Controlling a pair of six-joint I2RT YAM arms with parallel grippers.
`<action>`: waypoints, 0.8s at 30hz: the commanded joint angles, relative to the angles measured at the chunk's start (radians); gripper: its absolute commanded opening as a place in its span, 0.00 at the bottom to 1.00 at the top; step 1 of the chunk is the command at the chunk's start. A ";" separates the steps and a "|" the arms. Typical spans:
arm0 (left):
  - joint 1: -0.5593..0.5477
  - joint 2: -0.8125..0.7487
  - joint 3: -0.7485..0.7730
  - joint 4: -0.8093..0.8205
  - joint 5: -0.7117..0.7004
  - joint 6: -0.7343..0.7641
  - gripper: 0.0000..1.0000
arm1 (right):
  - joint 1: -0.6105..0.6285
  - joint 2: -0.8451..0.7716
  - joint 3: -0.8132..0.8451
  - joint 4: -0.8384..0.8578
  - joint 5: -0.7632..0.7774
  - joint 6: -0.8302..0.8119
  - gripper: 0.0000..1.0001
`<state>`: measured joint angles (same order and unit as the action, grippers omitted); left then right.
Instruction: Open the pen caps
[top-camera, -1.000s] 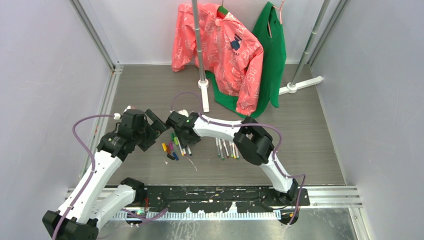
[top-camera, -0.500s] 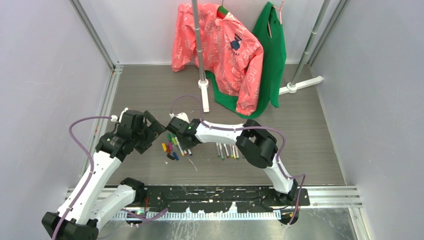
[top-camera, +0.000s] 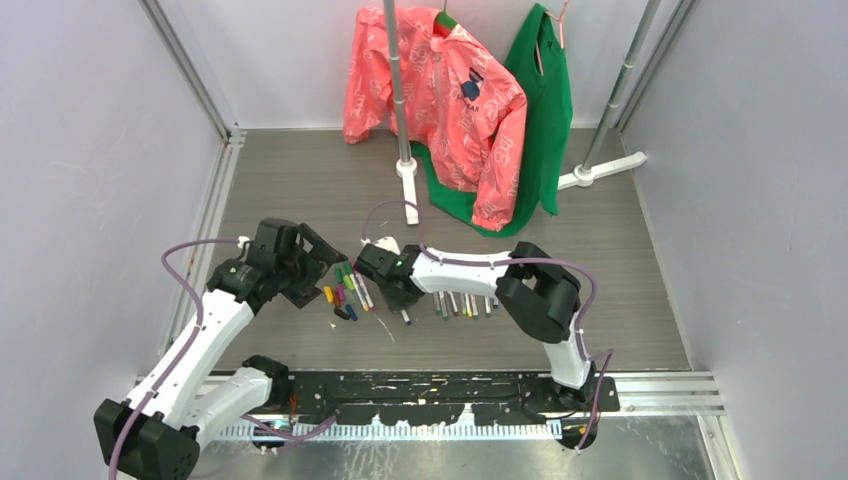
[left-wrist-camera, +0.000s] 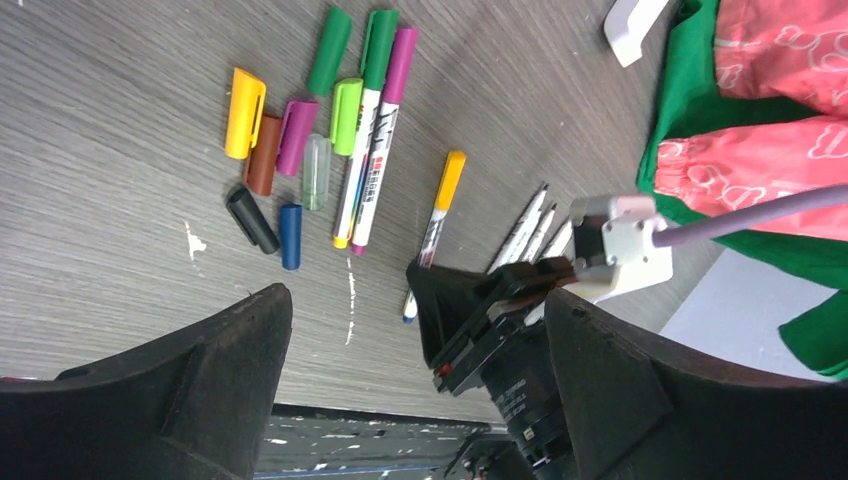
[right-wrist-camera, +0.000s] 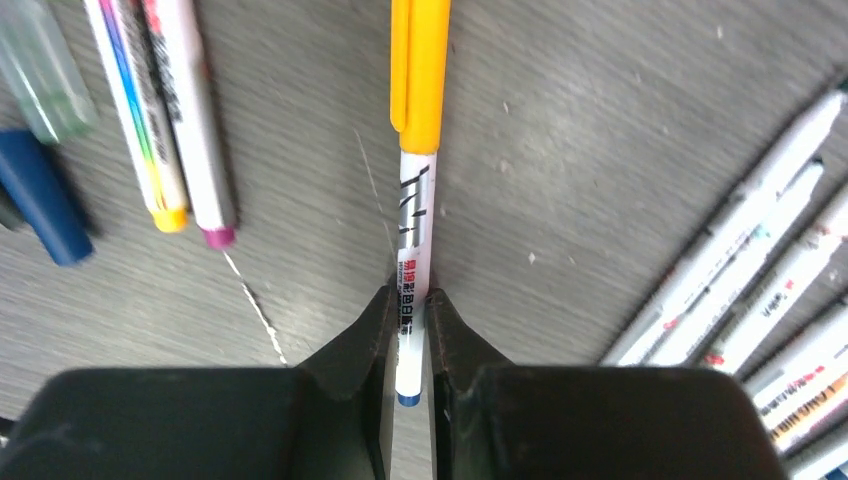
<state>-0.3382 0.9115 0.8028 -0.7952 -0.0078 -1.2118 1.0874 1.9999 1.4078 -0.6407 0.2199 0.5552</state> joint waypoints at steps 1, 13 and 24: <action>0.005 -0.012 -0.012 0.072 -0.021 -0.074 0.94 | 0.003 -0.110 -0.036 -0.056 -0.013 0.014 0.01; -0.001 0.105 0.016 0.125 0.094 -0.121 0.90 | 0.003 -0.257 -0.095 0.013 -0.106 0.043 0.01; -0.072 0.258 0.108 0.150 0.146 -0.102 0.89 | 0.002 -0.286 -0.070 0.042 -0.181 0.043 0.01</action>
<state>-0.3813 1.1412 0.8494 -0.7010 0.1032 -1.3243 1.0874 1.7737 1.3132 -0.6353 0.0757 0.5838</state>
